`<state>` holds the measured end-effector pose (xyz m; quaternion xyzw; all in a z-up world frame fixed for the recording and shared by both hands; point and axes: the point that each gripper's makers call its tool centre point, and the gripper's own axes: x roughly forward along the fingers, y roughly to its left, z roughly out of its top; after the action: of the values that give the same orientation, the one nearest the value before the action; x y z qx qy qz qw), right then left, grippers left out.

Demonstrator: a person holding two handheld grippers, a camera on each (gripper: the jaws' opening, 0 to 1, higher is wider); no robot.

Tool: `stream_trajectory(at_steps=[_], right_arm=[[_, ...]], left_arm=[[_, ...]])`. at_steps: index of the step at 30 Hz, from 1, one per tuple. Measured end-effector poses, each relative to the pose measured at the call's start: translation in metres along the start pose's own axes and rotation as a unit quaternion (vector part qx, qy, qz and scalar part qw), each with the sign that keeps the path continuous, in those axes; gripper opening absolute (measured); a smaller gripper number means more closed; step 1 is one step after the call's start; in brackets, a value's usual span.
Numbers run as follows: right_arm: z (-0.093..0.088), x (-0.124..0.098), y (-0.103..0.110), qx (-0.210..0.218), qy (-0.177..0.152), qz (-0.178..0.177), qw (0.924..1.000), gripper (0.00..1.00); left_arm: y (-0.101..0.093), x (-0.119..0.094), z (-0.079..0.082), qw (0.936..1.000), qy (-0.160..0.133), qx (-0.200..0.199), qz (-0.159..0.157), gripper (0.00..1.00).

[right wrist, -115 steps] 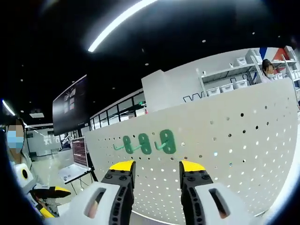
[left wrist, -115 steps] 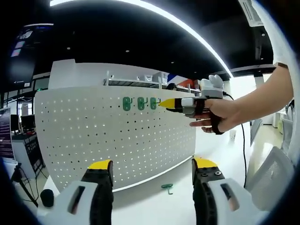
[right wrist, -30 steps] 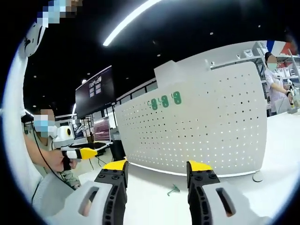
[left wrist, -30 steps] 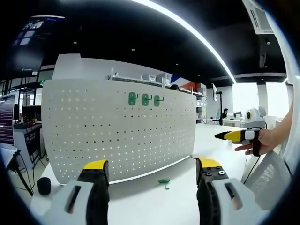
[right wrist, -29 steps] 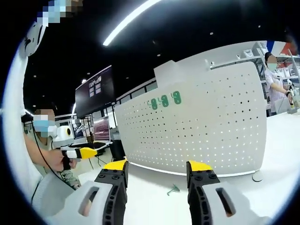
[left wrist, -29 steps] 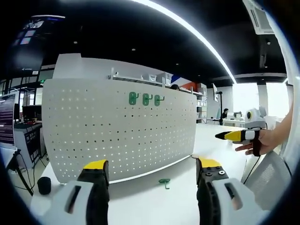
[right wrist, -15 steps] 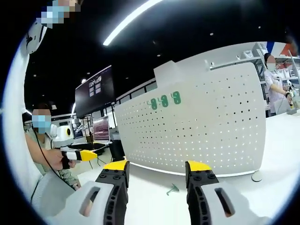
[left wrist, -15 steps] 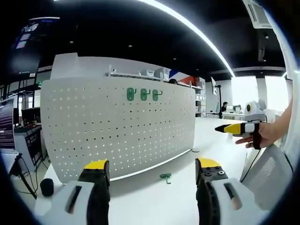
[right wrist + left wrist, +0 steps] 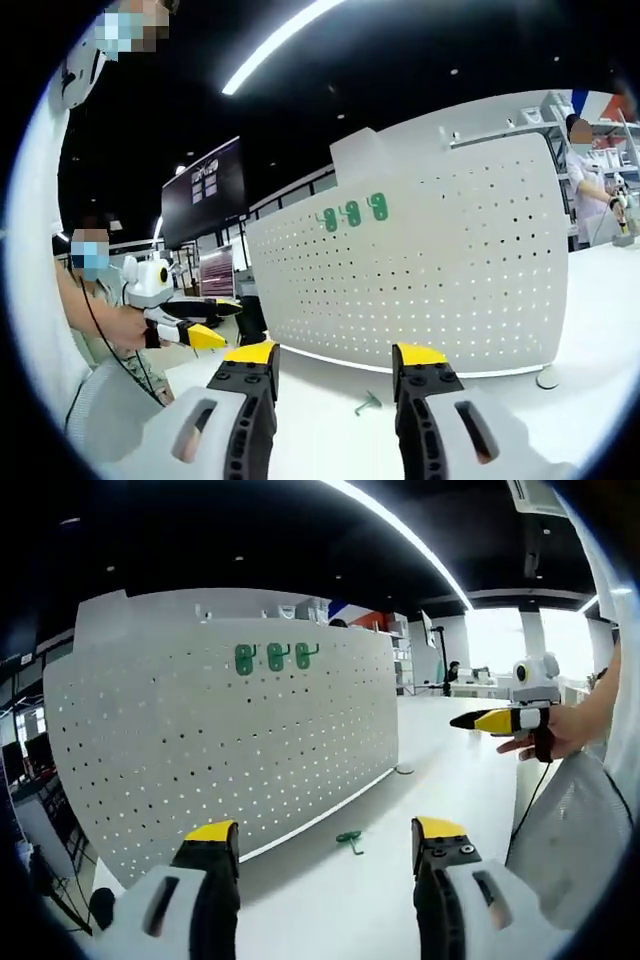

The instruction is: Insert the hook assembly into the mounting plate slot until the hook locks in place.

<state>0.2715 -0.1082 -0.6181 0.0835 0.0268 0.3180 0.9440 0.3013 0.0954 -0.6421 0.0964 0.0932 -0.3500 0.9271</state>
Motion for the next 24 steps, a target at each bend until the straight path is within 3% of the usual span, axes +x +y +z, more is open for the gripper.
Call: stream_trajectory(at_steps=[6, 17, 24], right_arm=[[-0.001, 0.0, -0.001, 0.005, 0.001, -0.002, 1.0, 0.43], [-0.004, 0.002, 0.002, 0.001, 0.011, 0.001, 0.9999, 0.42], [-0.004, 0.001, 0.0, 0.001, 0.011, -0.003, 0.9999, 0.42]], left_arm=[[0.004, 0.009, -0.008, 0.9993, 0.026, 0.025, -0.009, 0.65], [-0.001, 0.027, -0.017, 0.9949, 0.048, 0.062, -0.063, 0.66], [0.0, 0.04, -0.021, 0.9919, 0.063, 0.076, -0.08, 0.65]])
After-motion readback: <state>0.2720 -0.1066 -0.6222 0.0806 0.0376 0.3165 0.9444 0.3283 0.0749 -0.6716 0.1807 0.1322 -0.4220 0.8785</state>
